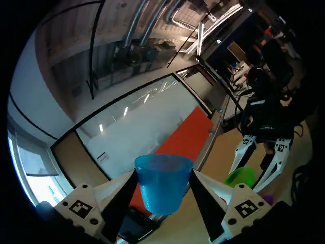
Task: Pour water
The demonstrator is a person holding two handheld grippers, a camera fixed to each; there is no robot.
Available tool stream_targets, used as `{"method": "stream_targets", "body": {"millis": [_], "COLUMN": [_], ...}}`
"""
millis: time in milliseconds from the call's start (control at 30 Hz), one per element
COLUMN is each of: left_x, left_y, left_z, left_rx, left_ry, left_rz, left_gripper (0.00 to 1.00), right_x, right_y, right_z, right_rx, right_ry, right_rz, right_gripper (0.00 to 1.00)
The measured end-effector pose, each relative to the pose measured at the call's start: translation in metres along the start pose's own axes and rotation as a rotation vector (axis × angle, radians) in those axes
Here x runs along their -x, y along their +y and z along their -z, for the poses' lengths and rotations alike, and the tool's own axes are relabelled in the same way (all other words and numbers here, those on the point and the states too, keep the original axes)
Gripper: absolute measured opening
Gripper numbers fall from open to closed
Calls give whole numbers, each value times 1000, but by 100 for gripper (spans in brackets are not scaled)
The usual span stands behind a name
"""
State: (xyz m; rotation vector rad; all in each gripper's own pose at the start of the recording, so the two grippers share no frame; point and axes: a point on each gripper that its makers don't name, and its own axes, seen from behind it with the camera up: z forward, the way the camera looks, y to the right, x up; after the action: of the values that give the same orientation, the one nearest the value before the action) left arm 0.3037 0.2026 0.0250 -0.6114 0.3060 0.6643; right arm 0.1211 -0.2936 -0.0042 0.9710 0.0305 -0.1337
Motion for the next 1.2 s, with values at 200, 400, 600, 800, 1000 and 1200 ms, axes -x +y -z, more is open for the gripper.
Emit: {"method": "stream_targets", "body": {"millis": [200, 400, 600, 800, 1000, 1200], "left_x": [-1, 2, 9, 13, 17, 23], "left_y": [-12, -24, -28, -28, -28, -29], "left_z": [3, 7, 6, 5, 4, 3], "left_rx": [0, 3, 34, 60, 65, 68], "left_ry": [0, -3, -22, -38, -54, -78], "left_rz": [156, 305, 445, 514, 547, 589], "left_gripper": [85, 86, 86, 86, 87, 87], "right_x": [-2, -3, -3, -2, -3, -3], "right_y": [1, 0, 0, 2, 1, 2], "right_z": [0, 0, 0, 0, 0, 0], "right_rx": [4, 4, 4, 8, 10, 12], "right_ry": [3, 7, 9, 8, 7, 6], "right_rz": [3, 2, 0, -3, -4, -2], "right_gripper": [90, 90, 90, 90, 90, 90]}}
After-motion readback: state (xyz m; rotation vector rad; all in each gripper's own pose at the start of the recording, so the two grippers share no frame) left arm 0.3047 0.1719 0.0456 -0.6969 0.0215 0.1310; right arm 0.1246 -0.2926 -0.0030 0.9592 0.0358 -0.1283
